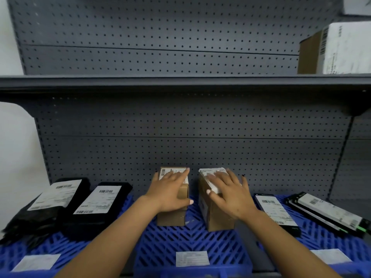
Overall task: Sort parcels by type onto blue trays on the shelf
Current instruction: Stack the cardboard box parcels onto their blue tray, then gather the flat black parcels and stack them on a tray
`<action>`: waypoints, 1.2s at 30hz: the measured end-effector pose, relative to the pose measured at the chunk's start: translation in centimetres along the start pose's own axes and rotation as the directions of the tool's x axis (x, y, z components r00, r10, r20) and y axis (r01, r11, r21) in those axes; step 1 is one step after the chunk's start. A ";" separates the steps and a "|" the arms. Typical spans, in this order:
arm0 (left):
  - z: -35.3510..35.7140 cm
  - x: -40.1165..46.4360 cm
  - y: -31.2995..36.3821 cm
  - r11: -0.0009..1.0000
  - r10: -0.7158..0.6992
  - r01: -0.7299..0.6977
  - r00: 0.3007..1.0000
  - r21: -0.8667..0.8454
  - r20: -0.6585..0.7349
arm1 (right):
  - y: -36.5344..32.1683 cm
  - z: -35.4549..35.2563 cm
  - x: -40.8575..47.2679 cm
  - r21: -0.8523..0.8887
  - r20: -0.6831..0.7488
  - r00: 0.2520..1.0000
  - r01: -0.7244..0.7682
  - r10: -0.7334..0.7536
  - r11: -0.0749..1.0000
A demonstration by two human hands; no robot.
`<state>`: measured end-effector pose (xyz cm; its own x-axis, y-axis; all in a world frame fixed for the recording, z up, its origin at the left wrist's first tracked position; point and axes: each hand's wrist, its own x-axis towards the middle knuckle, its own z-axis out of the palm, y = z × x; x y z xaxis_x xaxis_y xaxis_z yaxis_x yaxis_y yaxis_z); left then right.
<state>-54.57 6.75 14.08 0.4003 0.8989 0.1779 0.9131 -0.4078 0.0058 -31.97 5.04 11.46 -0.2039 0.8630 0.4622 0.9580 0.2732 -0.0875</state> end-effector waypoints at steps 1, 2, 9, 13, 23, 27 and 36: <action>-0.2 -0.2 0.1 1.000 0.003 -0.003 1.000 -0.013 -0.023 | -0.4 -0.4 -0.3 0.005 0.002 1.000 -0.002 0.002 1.000; -0.3 -0.4 0.3 1.000 0.011 -0.012 0.998 -0.017 -0.064 | -0.8 -1.0 -0.6 0.008 -0.002 1.000 -0.004 0.004 1.000; -3.2 -4.8 3.2 0.945 0.201 -0.291 0.877 -0.150 -0.435 | -3.0 -5.8 -5.6 0.122 -0.322 0.940 0.157 -0.110 0.980; -3.9 -7.0 5.5 0.877 0.311 -0.451 0.794 -0.165 -0.522 | -2.6 -8.2 -9.4 0.081 -0.326 0.942 0.116 -0.083 0.990; -1.7 -8.0 16.4 0.696 0.569 -0.693 0.692 -0.187 -0.445 | 1.1 -14.3 -23.6 -0.024 -0.339 0.925 -0.191 0.172 0.981; -1.6 -7.9 22.1 0.634 0.607 -0.738 0.660 -0.231 -0.442 | 3.1 -17.8 -28.2 -0.098 -0.348 0.900 -0.313 0.262 0.945; -1.5 -11.3 37.0 0.531 0.676 -0.805 0.590 -0.264 -0.442 | 9.5 -24.5 -40.4 -0.240 -0.292 0.868 -0.473 0.402 0.848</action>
<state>-25.46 -18.76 13.74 0.8188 0.1845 0.5436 0.1420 -0.9826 0.1196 -9.64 -37.66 13.56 0.2671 0.7345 0.6239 0.9569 -0.2787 -0.0816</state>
